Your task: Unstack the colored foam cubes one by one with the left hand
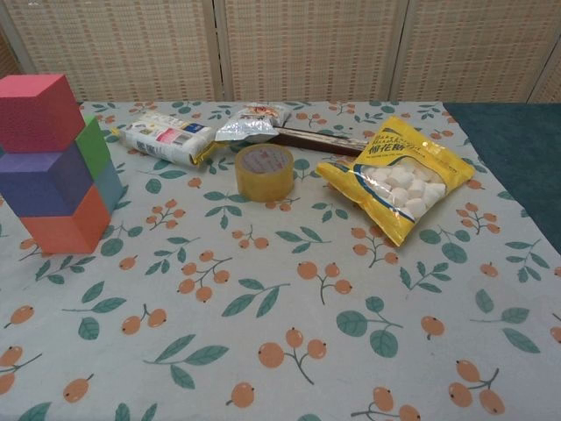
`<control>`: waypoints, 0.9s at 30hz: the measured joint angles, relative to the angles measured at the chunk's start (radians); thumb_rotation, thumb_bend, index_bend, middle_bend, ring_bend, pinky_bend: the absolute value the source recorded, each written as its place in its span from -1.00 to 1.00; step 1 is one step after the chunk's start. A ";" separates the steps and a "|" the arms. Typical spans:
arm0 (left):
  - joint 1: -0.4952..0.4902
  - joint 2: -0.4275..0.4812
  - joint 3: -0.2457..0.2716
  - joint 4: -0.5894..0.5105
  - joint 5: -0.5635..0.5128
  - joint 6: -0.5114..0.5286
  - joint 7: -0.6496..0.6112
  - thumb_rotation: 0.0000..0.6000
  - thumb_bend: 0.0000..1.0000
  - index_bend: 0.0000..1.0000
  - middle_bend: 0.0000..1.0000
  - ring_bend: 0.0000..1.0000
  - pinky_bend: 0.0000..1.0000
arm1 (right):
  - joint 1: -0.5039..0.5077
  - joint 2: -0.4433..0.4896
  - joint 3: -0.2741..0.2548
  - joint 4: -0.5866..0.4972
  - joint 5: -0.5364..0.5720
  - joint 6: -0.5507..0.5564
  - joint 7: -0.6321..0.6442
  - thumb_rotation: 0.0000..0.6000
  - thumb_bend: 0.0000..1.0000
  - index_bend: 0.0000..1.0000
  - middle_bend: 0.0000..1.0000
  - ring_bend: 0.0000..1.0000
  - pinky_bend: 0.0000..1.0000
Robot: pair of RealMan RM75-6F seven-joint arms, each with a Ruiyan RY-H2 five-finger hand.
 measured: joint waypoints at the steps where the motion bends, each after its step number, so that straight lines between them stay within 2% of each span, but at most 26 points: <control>1: -0.011 -0.003 -0.012 -0.006 0.005 0.003 -0.015 1.00 -0.29 -1.00 -1.00 -1.00 -1.00 | 0.002 -0.001 -0.001 0.001 0.001 -0.008 0.003 1.00 -0.46 -1.00 -1.00 -1.00 -1.00; 6: -0.063 0.005 -0.053 -0.059 0.006 -0.027 -0.011 1.00 -0.30 -1.00 -1.00 -1.00 -1.00 | 0.009 0.007 -0.007 -0.008 0.000 -0.029 0.037 1.00 -0.46 -1.00 -1.00 -1.00 -1.00; 15: -0.231 0.024 -0.161 -0.096 -0.166 -0.290 0.091 1.00 -0.29 -1.00 -1.00 -1.00 -1.00 | 0.011 -0.009 0.014 0.003 0.020 -0.038 0.015 1.00 -0.46 -1.00 -1.00 -1.00 -1.00; 22: -0.345 -0.038 -0.218 -0.014 -0.281 -0.407 0.201 1.00 -0.25 -1.00 -1.00 -1.00 -1.00 | 0.005 -0.019 0.021 0.016 0.008 -0.019 -0.002 1.00 -0.46 -1.00 -1.00 -1.00 -1.00; 27: -0.384 -0.055 -0.227 0.026 -0.335 -0.474 0.215 1.00 -0.25 -1.00 -1.00 -1.00 -1.00 | 0.005 -0.017 0.033 0.019 0.026 -0.019 -0.003 1.00 -0.46 -1.00 -1.00 -1.00 -1.00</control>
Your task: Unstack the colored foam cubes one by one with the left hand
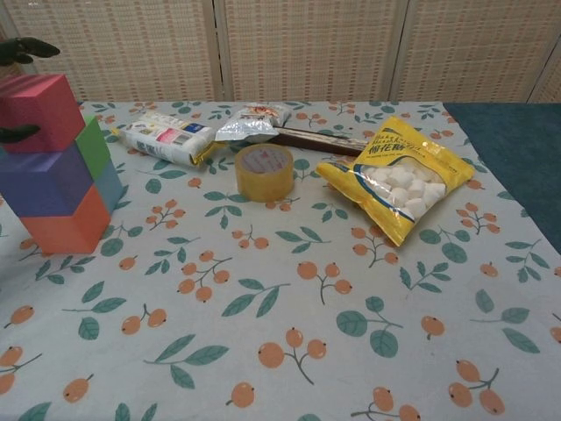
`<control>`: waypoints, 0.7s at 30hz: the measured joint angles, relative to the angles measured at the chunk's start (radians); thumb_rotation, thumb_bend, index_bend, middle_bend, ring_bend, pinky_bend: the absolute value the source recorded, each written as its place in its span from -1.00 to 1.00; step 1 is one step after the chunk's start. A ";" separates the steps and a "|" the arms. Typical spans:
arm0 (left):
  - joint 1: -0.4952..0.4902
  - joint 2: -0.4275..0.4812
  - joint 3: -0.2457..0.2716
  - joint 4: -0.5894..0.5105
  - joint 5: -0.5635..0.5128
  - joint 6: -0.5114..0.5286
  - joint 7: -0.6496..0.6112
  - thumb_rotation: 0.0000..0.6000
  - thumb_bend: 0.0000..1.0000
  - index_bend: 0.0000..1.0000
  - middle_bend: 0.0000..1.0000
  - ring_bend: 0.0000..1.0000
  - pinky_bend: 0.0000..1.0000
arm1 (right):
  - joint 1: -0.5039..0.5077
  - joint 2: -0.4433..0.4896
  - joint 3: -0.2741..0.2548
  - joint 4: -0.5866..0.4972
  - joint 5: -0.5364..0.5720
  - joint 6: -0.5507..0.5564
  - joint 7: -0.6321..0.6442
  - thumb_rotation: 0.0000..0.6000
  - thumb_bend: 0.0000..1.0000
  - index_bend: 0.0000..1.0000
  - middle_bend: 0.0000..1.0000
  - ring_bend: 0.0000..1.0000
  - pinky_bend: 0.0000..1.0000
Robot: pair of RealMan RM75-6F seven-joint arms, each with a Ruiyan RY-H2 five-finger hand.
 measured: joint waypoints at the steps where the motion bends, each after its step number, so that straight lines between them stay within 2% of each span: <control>1: -0.008 -0.001 0.000 0.006 -0.013 -0.015 0.004 1.00 -0.25 -1.00 -1.00 -1.00 -1.00 | 0.000 0.001 0.001 0.000 0.002 -0.001 0.001 1.00 -0.46 -1.00 -1.00 -1.00 -1.00; 4: -0.023 -0.007 0.003 0.028 -0.026 -0.028 0.026 1.00 -0.25 -1.00 -1.00 -0.97 -1.00 | 0.000 0.003 0.002 -0.001 0.008 -0.005 0.003 1.00 -0.46 -1.00 -1.00 -1.00 -1.00; 7: -0.031 -0.021 0.006 0.049 -0.024 -0.022 0.036 1.00 -0.31 -0.99 -0.97 -0.61 -0.86 | 0.000 0.004 0.002 -0.002 0.008 -0.007 0.003 1.00 -0.46 -1.00 -1.00 -1.00 -1.00; 9: -0.033 -0.027 0.007 0.057 -0.016 -0.009 0.034 1.00 -0.28 -0.85 -0.77 -0.34 -0.71 | -0.001 0.005 0.001 -0.004 0.009 -0.011 0.002 1.00 -0.47 -1.00 -1.00 -1.00 -1.00; 10: -0.034 -0.032 0.007 0.064 -0.011 0.002 0.029 1.00 -0.24 -0.69 -0.57 -0.21 -0.63 | -0.001 0.005 0.001 -0.005 0.010 -0.013 0.001 1.00 -0.46 -1.00 -1.00 -1.00 -1.00; 11: -0.034 -0.035 0.007 0.068 -0.008 0.010 0.024 1.00 -0.19 -0.54 -0.39 -0.11 -0.56 | -0.001 0.006 0.001 -0.006 0.011 -0.014 0.000 1.00 -0.46 -1.00 -1.00 -1.00 -1.00; 13: -0.035 -0.040 0.007 0.075 -0.002 0.021 0.006 1.00 -0.12 -0.36 -0.19 0.01 -0.46 | -0.001 0.007 0.001 -0.009 0.013 -0.016 -0.003 1.00 -0.46 -1.00 -1.00 -1.00 -1.00; 16: -0.036 -0.043 0.007 0.084 0.008 0.033 -0.019 1.00 -0.04 -0.21 -0.08 0.10 -0.36 | -0.003 0.008 0.000 -0.012 0.014 -0.018 -0.007 1.00 -0.46 -1.00 -1.00 -1.00 -1.00; 21: -0.038 -0.043 0.006 0.090 0.027 0.060 -0.040 1.00 -0.01 -0.19 -0.07 0.09 -0.34 | -0.003 0.011 -0.001 -0.018 0.019 -0.029 -0.014 1.00 -0.46 -1.00 -1.00 -1.00 -1.00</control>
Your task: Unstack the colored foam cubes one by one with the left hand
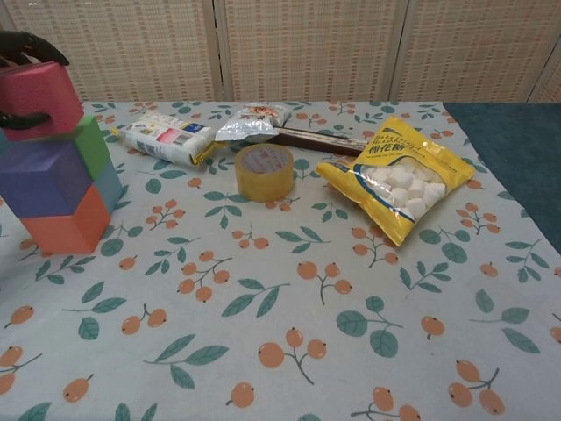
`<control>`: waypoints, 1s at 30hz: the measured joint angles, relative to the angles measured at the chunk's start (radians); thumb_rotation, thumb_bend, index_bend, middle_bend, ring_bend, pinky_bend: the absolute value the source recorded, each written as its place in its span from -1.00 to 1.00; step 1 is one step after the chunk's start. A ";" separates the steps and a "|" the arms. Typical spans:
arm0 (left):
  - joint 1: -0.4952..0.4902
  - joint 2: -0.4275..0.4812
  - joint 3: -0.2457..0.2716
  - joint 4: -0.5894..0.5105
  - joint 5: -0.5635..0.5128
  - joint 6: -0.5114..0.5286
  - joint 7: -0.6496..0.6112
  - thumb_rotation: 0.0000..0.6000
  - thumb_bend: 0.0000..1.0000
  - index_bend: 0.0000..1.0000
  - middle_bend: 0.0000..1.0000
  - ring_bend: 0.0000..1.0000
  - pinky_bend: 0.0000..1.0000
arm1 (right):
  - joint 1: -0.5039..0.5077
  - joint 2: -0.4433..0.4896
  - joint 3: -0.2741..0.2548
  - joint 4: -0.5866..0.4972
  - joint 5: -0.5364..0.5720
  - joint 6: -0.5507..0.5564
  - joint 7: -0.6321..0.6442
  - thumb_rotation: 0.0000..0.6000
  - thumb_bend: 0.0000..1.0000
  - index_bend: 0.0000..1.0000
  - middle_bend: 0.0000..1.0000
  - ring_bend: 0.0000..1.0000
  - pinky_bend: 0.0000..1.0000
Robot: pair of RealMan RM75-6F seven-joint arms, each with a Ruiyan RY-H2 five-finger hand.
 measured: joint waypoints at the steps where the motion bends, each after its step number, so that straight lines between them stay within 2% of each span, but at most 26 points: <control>1: 0.000 -0.001 -0.001 0.001 0.008 0.013 -0.007 1.00 -0.01 -0.19 -0.07 0.08 -0.34 | 0.000 0.000 0.000 -0.001 0.001 -0.003 -0.001 1.00 -0.46 -1.00 -1.00 -1.00 -1.00; 5: -0.003 -0.008 0.000 -0.018 0.051 0.050 -0.029 1.00 -0.01 -0.19 -0.09 0.05 -0.36 | 0.002 0.000 -0.001 -0.002 0.001 -0.008 -0.001 1.00 -0.46 -1.00 -1.00 -1.00 -1.00; 10: -0.035 -0.029 0.015 -0.084 0.101 0.037 -0.021 1.00 -0.03 -0.21 -0.11 0.02 -0.38 | 0.008 0.000 -0.004 -0.004 -0.001 -0.020 0.023 1.00 -0.46 -1.00 -1.00 -1.00 -1.00; 16: -0.094 -0.148 0.044 -0.121 0.138 -0.016 0.030 1.00 -0.09 -0.24 -0.13 0.01 -0.38 | 0.018 0.012 -0.015 -0.007 -0.012 -0.034 0.085 1.00 -0.46 -1.00 -1.00 -1.00 -1.00; 21: -0.124 -0.298 0.080 -0.075 0.165 -0.031 0.079 1.00 -0.11 -0.33 -0.17 -0.03 -0.43 | 0.027 0.022 -0.022 -0.006 -0.014 -0.051 0.121 1.00 -0.46 -1.00 -1.00 -1.00 -1.00; 27: -0.166 -0.451 0.104 0.049 0.133 -0.109 0.135 1.00 -0.14 -0.60 -0.36 -0.17 -0.51 | 0.031 0.044 -0.026 -0.006 -0.018 -0.044 0.169 1.00 -0.46 -1.00 -1.00 -1.00 -1.00; 28: -0.170 -0.461 0.106 0.058 0.125 -0.115 0.140 1.00 -0.16 -0.66 -0.41 -0.23 -0.53 | 0.031 0.045 -0.026 -0.006 -0.017 -0.044 0.171 1.00 -0.46 -1.00 -1.00 -1.00 -1.00; 30: -0.171 -0.477 0.109 0.076 0.117 -0.119 0.140 1.00 -0.20 -0.90 -0.66 -0.51 -0.66 | 0.032 0.048 -0.025 -0.007 -0.014 -0.044 0.181 1.00 -0.46 -1.00 -1.00 -1.00 -1.00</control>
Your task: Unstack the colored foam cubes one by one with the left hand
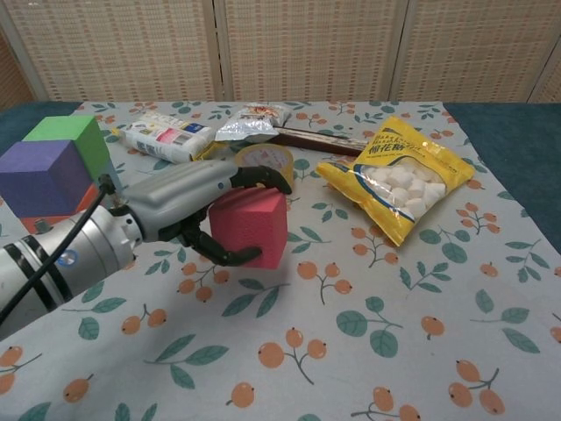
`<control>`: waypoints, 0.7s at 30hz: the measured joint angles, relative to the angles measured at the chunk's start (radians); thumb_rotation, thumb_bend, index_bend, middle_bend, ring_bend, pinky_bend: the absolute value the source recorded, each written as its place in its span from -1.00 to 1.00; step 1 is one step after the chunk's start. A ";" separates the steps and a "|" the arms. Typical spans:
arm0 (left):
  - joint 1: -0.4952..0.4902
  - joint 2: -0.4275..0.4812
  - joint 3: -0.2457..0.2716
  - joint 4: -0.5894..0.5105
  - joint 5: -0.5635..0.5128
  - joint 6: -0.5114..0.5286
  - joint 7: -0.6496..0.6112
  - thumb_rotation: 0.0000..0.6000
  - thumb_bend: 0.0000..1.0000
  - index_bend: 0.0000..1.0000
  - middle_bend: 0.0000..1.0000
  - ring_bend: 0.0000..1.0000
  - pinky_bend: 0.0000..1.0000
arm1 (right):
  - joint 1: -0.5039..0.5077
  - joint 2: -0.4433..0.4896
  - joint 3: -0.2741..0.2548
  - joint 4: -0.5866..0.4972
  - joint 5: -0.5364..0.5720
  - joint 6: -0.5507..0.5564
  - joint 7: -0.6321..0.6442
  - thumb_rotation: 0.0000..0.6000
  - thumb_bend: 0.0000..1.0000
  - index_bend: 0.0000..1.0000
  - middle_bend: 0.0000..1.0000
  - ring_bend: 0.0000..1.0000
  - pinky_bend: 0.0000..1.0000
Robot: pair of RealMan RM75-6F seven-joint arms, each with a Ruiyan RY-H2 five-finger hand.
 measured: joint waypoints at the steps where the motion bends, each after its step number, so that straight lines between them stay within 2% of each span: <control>1: 0.000 -0.013 0.001 0.016 -0.002 0.000 -0.006 1.00 -0.21 -0.96 -0.76 -0.62 -0.74 | 0.000 0.002 0.000 0.000 0.001 0.000 0.007 1.00 -0.46 -1.00 -1.00 -1.00 -1.00; 3: -0.002 -0.033 0.003 0.046 -0.004 -0.001 -0.024 1.00 -0.23 -1.00 -0.95 -0.86 -0.90 | 0.002 0.008 0.000 0.000 0.003 -0.002 0.017 1.00 -0.46 -1.00 -1.00 -1.00 -1.00; 5: -0.005 -0.048 0.004 0.068 -0.002 -0.001 -0.054 1.00 -0.27 -1.00 -1.00 -0.98 -0.96 | 0.002 0.009 0.001 -0.001 0.007 -0.002 0.018 1.00 -0.46 -1.00 -1.00 -1.00 -1.00; 9: -0.007 -0.047 0.010 0.059 0.007 0.007 -0.077 1.00 -0.29 -1.00 -1.00 -1.00 -0.98 | 0.001 0.006 0.002 -0.003 0.007 -0.001 0.011 1.00 -0.46 -1.00 -1.00 -1.00 -1.00; 16: -0.003 0.002 0.012 -0.024 -0.020 -0.013 -0.053 1.00 -0.34 -1.00 -1.00 -1.00 -0.98 | -0.003 0.005 -0.002 -0.007 -0.002 0.006 0.003 1.00 -0.46 -1.00 -1.00 -1.00 -1.00; 21: 0.020 0.051 0.019 -0.074 -0.005 0.045 0.007 1.00 -0.35 -1.00 -1.00 -0.98 -0.97 | -0.004 0.007 -0.002 -0.006 -0.004 0.009 0.009 1.00 -0.46 -1.00 -1.00 -1.00 -1.00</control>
